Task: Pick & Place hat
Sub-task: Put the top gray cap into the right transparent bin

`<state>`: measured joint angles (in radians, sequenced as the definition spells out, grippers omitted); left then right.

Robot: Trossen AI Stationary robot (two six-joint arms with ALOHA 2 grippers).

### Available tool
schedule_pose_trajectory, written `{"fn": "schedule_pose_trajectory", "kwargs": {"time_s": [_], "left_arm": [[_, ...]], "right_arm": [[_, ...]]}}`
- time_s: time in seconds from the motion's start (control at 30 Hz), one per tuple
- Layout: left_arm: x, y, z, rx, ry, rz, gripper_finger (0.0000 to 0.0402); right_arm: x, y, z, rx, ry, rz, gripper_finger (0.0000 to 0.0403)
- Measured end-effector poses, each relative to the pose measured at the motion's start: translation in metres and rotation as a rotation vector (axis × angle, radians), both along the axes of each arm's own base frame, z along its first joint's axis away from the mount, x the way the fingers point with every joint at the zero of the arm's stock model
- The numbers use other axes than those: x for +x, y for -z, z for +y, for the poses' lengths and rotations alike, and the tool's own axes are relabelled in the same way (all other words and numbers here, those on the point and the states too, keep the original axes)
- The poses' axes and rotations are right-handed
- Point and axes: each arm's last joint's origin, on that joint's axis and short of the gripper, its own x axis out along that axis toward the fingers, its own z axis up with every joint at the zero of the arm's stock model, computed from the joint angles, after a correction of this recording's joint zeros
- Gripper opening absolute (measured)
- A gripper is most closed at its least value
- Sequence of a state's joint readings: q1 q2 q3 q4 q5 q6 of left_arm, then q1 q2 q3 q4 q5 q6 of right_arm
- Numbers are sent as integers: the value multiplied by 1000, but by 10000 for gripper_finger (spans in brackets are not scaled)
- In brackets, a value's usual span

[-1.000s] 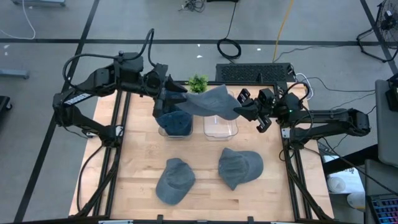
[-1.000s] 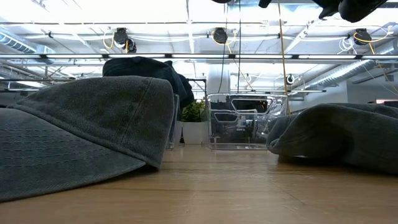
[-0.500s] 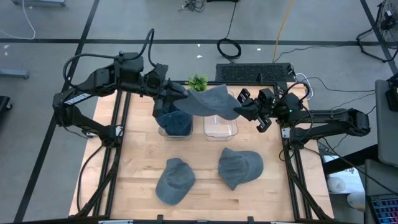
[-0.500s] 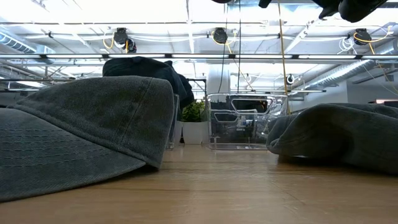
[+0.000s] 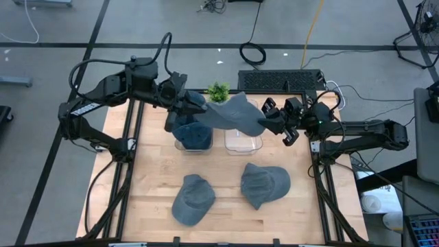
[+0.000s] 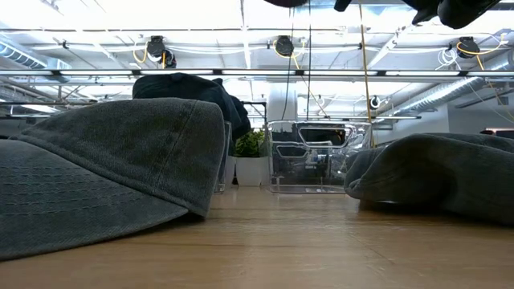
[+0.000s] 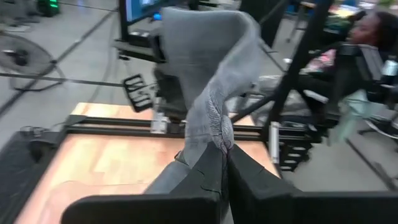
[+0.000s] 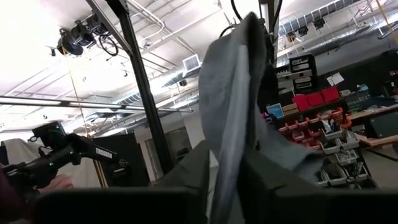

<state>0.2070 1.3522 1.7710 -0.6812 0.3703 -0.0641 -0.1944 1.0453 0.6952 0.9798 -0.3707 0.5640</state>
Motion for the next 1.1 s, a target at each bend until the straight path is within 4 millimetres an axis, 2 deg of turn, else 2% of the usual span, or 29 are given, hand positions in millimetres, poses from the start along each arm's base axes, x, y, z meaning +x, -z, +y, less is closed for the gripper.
{"fn": "schedule_pose_trajectory", "kwargs": {"time_s": [0.27, 0.37, 0.5, 0.63, 0.73, 0.87, 1.0, 1.1], "left_arm": [[-5, 3, -5, -88, 154, 46, 3], [-11, 3, -7, -116, 169, 71, 3], [-22, -1, -9, -112, 171, 61, 3], [-38, -9, -5, -106, 112, 81, 3], [-55, -20, -3, -63, 45, 127, 3], [-71, -33, -4, -11, -20, 196, 3], [-73, -32, -3, 6, -47, 296, 3], [-63, -23, -2, 0, -36, 376, 3]], "right_arm": [[-6, 2, 1, 18, 1, 105, 173], [-14, -1, 3, 3, 6, 108, 203], [-27, -11, 3, -7, 81, 48, 217], [-37, -20, 1, -25, 204, 13, 208], [-40, -40, -1, -90, 261, 71, 196], [-39, -76, -2, -214, 318, 228, 191], [-30, -105, -5, -297, 349, 366, 201], [-21, -119, -7, -317, 345, 413, 215]]}}
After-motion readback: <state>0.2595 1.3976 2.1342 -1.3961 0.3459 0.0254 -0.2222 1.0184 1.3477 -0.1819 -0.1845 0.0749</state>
